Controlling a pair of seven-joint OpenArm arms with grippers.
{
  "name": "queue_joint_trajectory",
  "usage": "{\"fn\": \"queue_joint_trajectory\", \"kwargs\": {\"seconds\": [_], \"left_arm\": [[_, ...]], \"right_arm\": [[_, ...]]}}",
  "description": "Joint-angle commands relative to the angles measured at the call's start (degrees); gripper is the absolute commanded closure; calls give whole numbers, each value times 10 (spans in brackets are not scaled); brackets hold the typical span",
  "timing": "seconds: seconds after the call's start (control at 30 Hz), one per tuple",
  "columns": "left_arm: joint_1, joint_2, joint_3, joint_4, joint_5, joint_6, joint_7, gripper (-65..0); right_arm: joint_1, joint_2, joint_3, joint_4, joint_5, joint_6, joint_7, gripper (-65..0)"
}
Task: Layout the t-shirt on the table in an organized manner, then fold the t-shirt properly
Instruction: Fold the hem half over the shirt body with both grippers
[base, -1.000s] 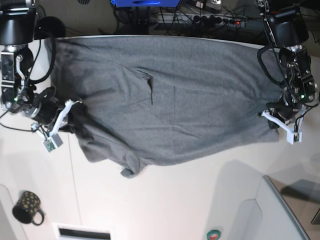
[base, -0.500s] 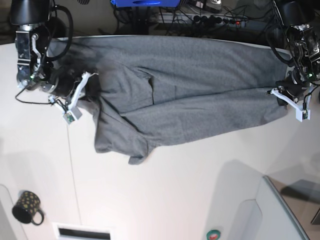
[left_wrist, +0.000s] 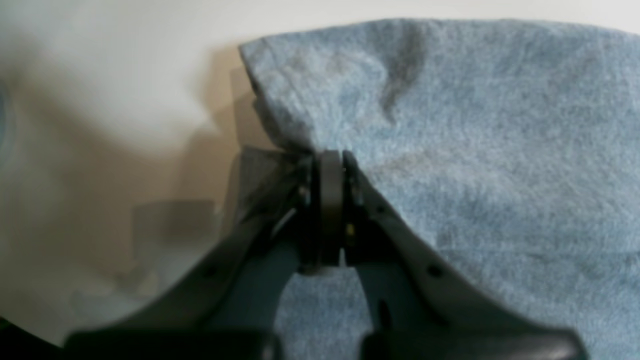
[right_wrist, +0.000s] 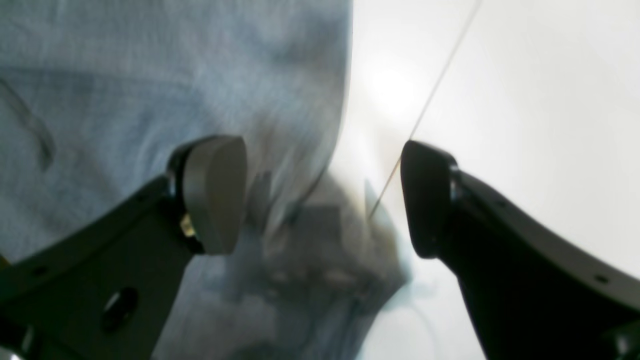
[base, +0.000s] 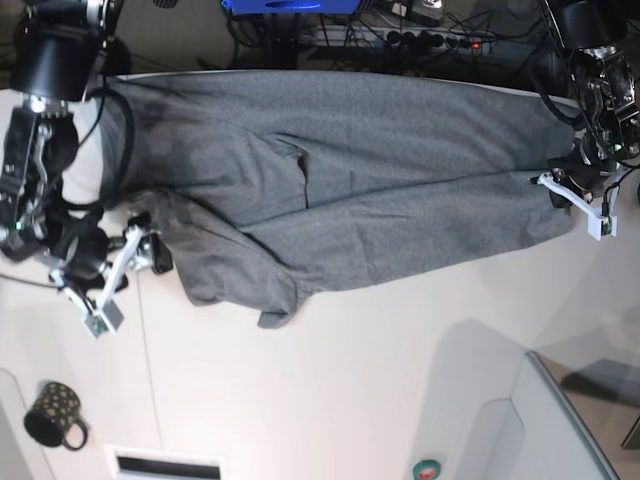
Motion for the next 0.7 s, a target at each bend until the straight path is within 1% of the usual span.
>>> {"fn": "queue_joint_trajectory", "kwargs": {"seconds": [0.0, 0.07, 0.1, 0.2, 0.3, 0.37, 0.47, 0.63, 0.67], "left_arm": [[-4, -12, -4, 10, -3, 1, -11, 0], [-4, -12, -4, 11, -3, 1, -11, 0], [-4, -12, -4, 11, -3, 1, -11, 0], [-4, -12, -4, 11, -3, 1, -11, 0], [-3, -12, -4, 11, -3, 1, -11, 0], [-3, -12, -4, 11, -3, 1, -11, 0], [-3, -13, -4, 11, -3, 1, -11, 0], [-4, -14, -5, 11, -3, 1, -11, 0], [-4, -14, -5, 11, -3, 1, -11, 0]], "right_arm": [[34, 10, -2, -34, 7, 1, 7, -453], [91, 17, -11, -135, 7, 1, 17, -453], [115, 18, -21, -188, 7, 1, 35, -453], [168, 36, -58, -322, 7, 1, 101, -458], [203, 41, -91, -432, 7, 1, 165, -459], [217, 41, -101, -489, 7, 1, 209, -456], [220, 41, -102, -528, 7, 1, 250, -455], [218, 39, -102, -535, 7, 1, 253, -450], [218, 38, -102, -535, 7, 1, 253, -438]]}}
